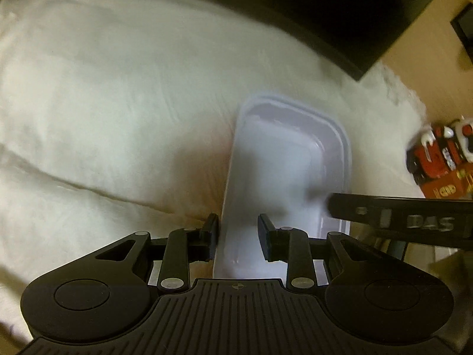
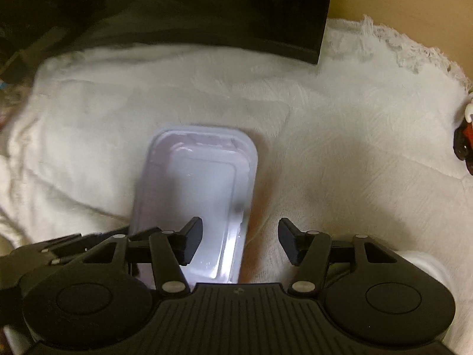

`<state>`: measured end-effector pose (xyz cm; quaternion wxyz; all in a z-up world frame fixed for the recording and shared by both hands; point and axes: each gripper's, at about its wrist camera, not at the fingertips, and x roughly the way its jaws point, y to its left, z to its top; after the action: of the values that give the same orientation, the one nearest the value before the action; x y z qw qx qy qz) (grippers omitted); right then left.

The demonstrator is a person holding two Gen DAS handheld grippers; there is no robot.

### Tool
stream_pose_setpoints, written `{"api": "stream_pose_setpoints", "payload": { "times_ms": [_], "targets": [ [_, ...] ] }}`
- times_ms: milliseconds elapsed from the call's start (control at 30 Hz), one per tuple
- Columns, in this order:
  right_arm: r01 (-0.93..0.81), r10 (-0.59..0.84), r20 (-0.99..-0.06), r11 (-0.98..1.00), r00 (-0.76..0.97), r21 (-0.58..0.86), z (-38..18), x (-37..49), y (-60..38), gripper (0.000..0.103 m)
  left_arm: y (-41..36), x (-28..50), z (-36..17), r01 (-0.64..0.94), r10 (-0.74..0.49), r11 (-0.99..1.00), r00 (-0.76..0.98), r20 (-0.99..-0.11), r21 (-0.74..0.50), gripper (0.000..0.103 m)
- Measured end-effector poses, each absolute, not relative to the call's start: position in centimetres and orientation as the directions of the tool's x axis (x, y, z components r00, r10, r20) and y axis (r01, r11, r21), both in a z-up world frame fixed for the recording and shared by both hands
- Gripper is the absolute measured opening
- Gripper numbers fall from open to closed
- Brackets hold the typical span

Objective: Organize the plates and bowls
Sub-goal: 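Grasp one rim of the lavender tray with the left tool while the right tool grasps the opposite rim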

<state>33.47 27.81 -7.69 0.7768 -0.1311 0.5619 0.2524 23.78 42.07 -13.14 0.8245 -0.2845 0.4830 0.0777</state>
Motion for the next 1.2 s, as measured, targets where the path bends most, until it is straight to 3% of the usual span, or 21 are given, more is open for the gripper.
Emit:
{"api": "stream_pose_setpoints", "payload": {
  "times_ms": [67, 133, 433, 800, 1200],
  "targets": [
    [-0.532, 0.236, -0.945, 0.842, 0.225, 0.083, -8.9, 33.2, 28.2, 0.043, 41.9, 23.5, -13.7, -0.386, -0.157, 0.836, 0.514, -0.843, -0.391, 0.026],
    [-0.52, 0.247, -0.95, 0.846, 0.19, 0.116, -9.9, 32.7, 28.5, 0.041, 41.9, 22.2, -13.5, -0.393, -0.136, 0.843, 0.506, -0.852, -0.367, 0.022],
    [-0.584, 0.402, -0.911, 0.761, 0.087, 0.28, -9.2, 26.6, 26.7, 0.041, 41.6, 13.2, -12.8, -0.412, -0.154, 0.832, 0.47, -0.869, -0.37, 0.021],
    [-0.545, 0.424, -0.902, 0.778, 0.085, 0.314, -12.7, 23.0, 26.0, 0.041, 43.0, 11.9, -14.2, -0.464, -0.07, 0.835, 0.443, -0.894, -0.296, 0.02],
    [-0.555, 0.405, -0.907, 0.784, 0.12, 0.277, -14.6, 21.1, 26.1, 0.043, 45.5, 12.1, -16.1, -0.463, -0.249, 0.726, 0.513, -0.821, -0.509, 0.019]
  ]
}}
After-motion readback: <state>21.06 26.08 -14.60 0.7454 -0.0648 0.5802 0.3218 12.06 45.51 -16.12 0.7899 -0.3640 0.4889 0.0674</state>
